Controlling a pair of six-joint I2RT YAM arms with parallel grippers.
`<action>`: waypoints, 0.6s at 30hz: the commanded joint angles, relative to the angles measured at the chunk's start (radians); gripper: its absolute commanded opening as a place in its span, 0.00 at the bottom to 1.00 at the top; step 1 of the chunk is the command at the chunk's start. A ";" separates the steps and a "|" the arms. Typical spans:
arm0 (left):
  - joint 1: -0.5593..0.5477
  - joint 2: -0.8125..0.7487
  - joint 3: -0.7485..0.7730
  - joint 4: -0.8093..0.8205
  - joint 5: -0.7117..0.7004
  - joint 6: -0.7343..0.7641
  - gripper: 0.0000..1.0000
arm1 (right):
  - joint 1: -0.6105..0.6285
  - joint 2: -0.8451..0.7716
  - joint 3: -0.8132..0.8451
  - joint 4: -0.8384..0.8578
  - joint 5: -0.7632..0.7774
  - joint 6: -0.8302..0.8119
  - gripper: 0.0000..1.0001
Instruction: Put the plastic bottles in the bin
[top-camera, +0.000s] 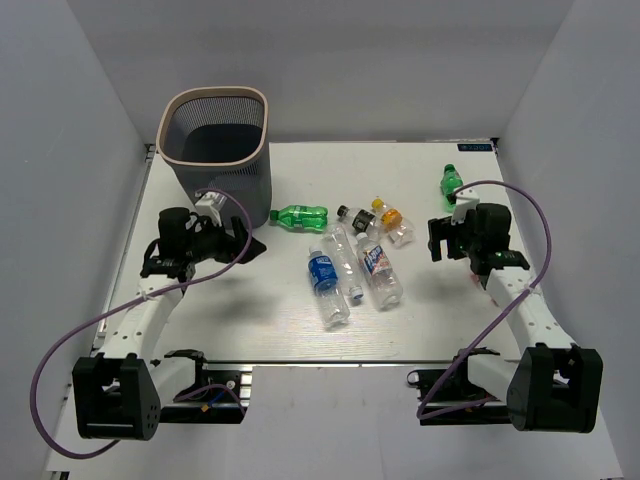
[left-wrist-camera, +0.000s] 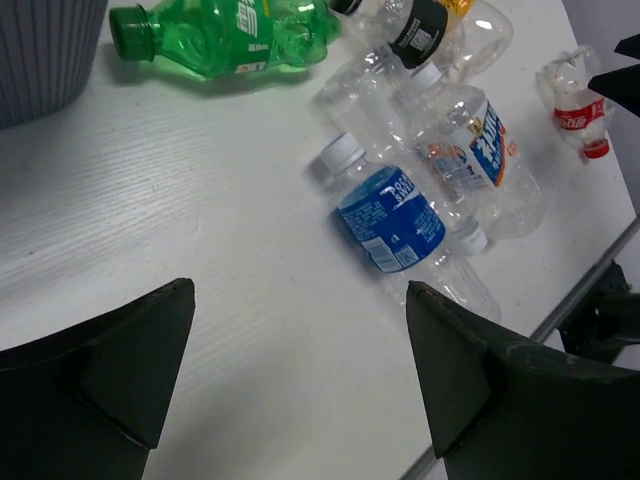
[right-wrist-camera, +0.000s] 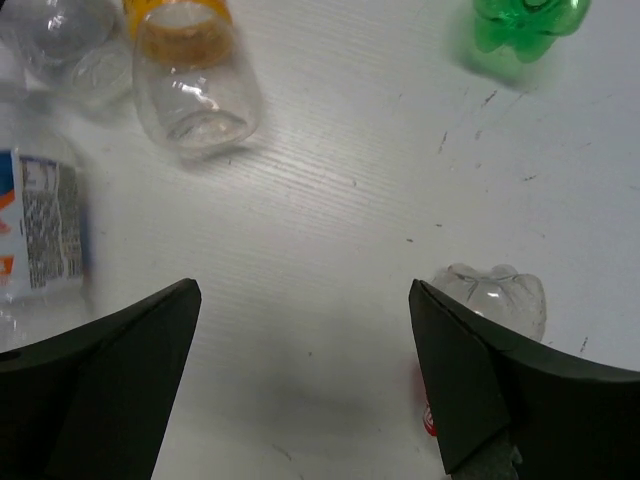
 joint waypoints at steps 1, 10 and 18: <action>-0.016 0.006 0.111 -0.110 0.064 0.033 0.95 | 0.001 -0.003 0.099 -0.117 -0.104 -0.177 0.90; -0.129 -0.001 0.125 -0.117 0.029 -0.134 0.80 | -0.002 -0.012 0.193 -0.327 -0.159 -0.279 0.86; -0.322 0.142 0.273 -0.351 -0.377 -0.309 0.67 | 0.001 0.058 0.279 -0.412 -0.236 -0.174 0.63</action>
